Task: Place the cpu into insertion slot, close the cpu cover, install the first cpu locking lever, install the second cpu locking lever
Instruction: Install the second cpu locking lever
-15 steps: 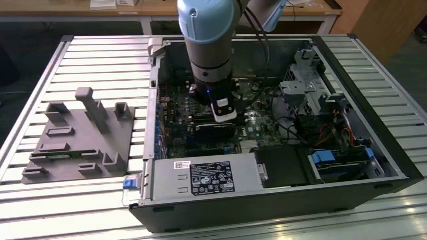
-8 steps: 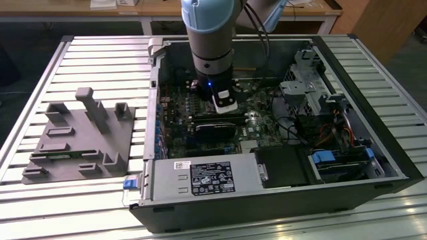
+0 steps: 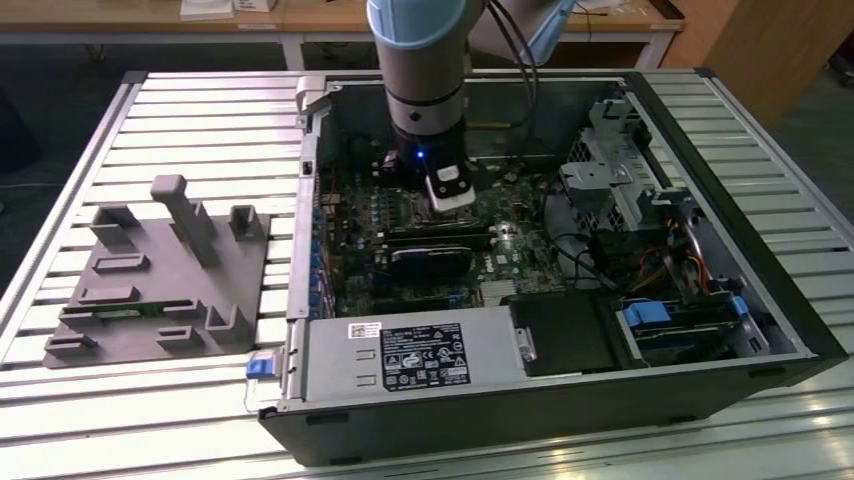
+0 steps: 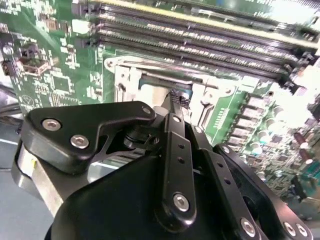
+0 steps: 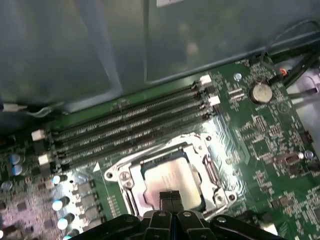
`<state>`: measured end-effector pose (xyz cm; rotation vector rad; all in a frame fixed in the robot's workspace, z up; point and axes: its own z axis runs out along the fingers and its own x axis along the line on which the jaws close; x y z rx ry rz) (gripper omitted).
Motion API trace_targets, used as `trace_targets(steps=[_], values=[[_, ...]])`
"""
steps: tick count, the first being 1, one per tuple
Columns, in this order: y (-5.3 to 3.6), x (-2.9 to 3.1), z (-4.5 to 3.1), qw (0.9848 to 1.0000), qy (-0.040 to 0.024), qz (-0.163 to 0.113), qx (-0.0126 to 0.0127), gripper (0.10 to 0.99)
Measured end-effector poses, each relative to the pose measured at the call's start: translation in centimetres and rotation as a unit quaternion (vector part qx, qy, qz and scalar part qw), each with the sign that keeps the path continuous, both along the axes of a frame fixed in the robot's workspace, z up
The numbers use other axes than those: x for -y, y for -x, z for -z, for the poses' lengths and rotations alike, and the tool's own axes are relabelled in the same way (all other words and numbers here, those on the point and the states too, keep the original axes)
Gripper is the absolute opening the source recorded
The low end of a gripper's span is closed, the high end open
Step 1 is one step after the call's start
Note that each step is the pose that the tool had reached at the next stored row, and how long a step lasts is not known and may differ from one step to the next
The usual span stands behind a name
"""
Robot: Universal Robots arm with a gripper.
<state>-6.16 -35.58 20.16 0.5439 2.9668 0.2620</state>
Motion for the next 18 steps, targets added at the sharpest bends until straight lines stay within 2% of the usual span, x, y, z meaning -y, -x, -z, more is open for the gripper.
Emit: trace_targets(steps=[4,8,14,18], values=[[-0.28,-0.89,0.00,0.9999,0.0114,0.000,-0.0001,0.106],[-0.70,-1.31,-0.03,0.9998,0.0212,0.000,-0.0014,0.106],[-0.71,-1.39,-0.90,0.9997,0.0226,0.000,-0.0015,0.106],[-0.71,-1.39,-0.91,0.9997,0.0225,0.000,-0.0015,0.106]])
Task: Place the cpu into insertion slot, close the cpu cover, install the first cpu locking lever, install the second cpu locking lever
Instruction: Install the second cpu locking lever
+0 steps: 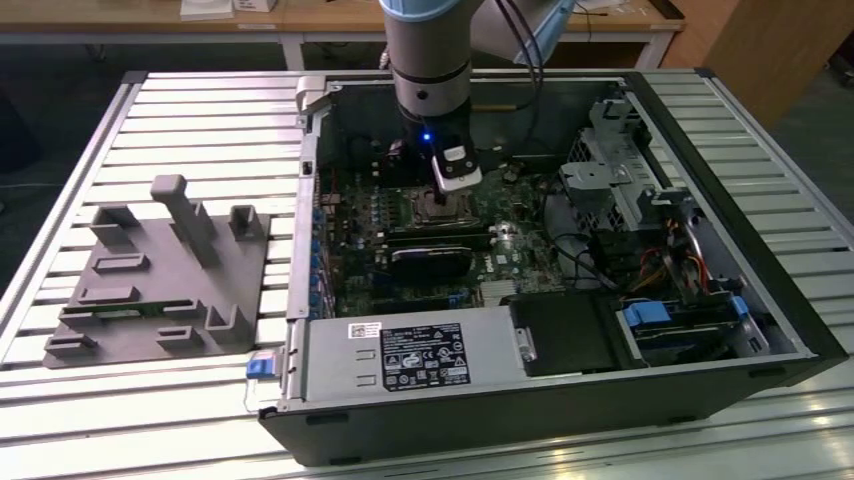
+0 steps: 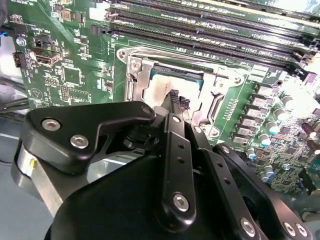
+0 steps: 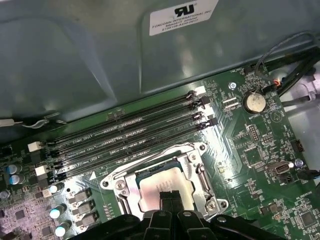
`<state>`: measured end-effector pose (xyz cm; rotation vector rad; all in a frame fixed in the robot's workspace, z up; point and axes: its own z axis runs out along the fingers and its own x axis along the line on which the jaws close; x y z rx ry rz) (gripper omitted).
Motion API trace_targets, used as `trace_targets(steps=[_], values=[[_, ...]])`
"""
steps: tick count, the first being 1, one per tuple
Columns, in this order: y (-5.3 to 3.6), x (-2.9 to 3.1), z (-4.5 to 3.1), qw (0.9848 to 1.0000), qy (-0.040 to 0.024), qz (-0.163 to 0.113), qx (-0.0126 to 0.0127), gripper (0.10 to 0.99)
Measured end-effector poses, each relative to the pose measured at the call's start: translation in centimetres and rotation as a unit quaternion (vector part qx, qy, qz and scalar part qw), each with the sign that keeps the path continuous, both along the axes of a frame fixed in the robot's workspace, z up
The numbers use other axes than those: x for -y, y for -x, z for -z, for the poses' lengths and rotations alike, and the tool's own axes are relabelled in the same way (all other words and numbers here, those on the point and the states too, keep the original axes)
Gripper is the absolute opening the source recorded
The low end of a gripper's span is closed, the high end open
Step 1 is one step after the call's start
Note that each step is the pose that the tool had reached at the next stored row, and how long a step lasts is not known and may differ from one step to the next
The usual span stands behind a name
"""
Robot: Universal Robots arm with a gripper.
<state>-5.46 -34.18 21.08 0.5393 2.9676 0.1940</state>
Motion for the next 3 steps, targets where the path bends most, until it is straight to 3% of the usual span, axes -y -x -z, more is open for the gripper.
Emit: trace_targets(steps=[3], values=[[0.00,0.00,-0.01,1.0000,0.0000,0.000,0.0000,0.106]])
